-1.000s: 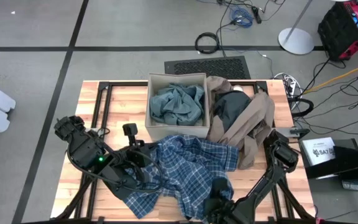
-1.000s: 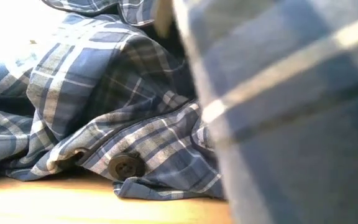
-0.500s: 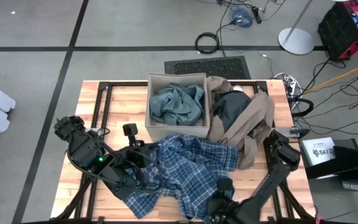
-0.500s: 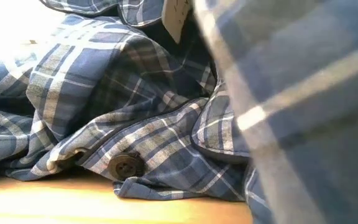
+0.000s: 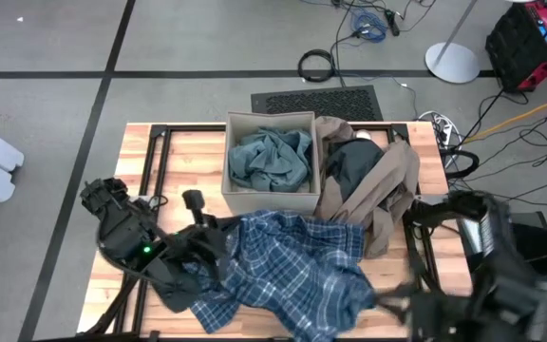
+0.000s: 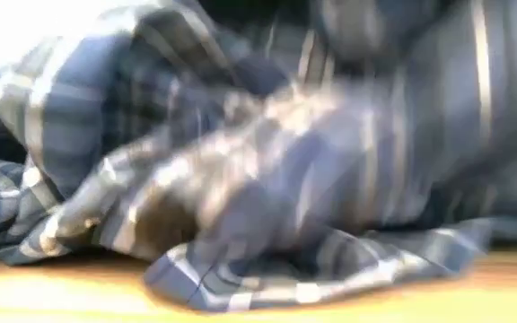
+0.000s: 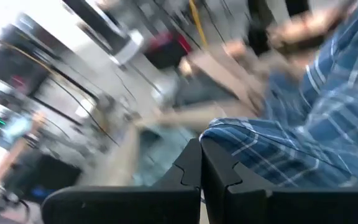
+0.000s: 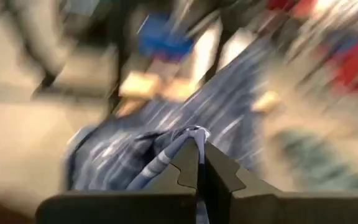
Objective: Sort clothes
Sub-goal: Put the blue polo shirt into the laundry organizer
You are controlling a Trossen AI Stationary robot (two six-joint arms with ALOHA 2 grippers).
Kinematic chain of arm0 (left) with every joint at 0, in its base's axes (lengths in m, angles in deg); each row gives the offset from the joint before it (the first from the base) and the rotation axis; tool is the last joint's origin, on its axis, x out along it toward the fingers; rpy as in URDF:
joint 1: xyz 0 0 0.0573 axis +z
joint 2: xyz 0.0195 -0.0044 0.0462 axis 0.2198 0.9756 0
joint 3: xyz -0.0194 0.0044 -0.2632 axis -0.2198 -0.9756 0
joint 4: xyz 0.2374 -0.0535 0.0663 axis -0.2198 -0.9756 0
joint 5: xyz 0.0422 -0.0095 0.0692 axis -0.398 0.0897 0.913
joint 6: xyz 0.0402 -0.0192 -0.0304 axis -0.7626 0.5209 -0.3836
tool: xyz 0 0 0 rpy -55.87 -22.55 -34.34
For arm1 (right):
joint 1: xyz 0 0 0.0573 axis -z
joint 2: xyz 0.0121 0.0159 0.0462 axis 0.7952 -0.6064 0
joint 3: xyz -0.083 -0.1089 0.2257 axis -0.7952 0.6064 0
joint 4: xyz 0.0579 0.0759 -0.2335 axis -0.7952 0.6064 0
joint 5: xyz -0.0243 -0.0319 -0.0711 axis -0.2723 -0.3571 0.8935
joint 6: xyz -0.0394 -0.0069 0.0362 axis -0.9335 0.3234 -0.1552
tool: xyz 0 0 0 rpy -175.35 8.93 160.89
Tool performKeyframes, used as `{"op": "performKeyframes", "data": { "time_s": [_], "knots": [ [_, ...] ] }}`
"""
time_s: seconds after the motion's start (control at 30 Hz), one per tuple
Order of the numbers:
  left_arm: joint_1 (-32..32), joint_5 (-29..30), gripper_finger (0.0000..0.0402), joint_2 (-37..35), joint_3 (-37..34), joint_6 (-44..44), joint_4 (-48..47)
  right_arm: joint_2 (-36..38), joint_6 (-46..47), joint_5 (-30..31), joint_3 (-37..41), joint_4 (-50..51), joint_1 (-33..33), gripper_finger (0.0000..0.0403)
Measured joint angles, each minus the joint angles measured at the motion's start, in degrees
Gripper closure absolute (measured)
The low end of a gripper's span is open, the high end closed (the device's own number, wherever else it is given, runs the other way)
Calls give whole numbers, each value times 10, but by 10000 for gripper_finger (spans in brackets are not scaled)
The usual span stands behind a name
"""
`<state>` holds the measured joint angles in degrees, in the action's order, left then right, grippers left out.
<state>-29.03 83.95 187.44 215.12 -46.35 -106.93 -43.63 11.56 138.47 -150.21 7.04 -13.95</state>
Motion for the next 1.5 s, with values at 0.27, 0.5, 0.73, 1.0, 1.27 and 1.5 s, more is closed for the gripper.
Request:
{"op": "performKeyframes", "data": {
  "time_s": [0.27,0.5,0.73,1.0,1.27,1.5],
  "knots": [
    [-25,259,402,-36,3,-323,350,99,-222,214,-6,-125,-8,403],
    [16,223,402,-49,42,-678,704,162,-736,76,-5,-530,74,403],
    [35,12,402,-88,41,-696,917,182,-1035,-106,-7,-947,74,403],
    [-65,-174,402,-63,38,-653,891,169,-845,-53,-6,-756,7,403],
    [-187,-102,402,3,39,-652,803,92,-638,-55,-6,-611,-76,403],
    [-223,-44,402,99,39,-686,806,-16,-573,3,-8,-624,-103,403]
  ]
}}
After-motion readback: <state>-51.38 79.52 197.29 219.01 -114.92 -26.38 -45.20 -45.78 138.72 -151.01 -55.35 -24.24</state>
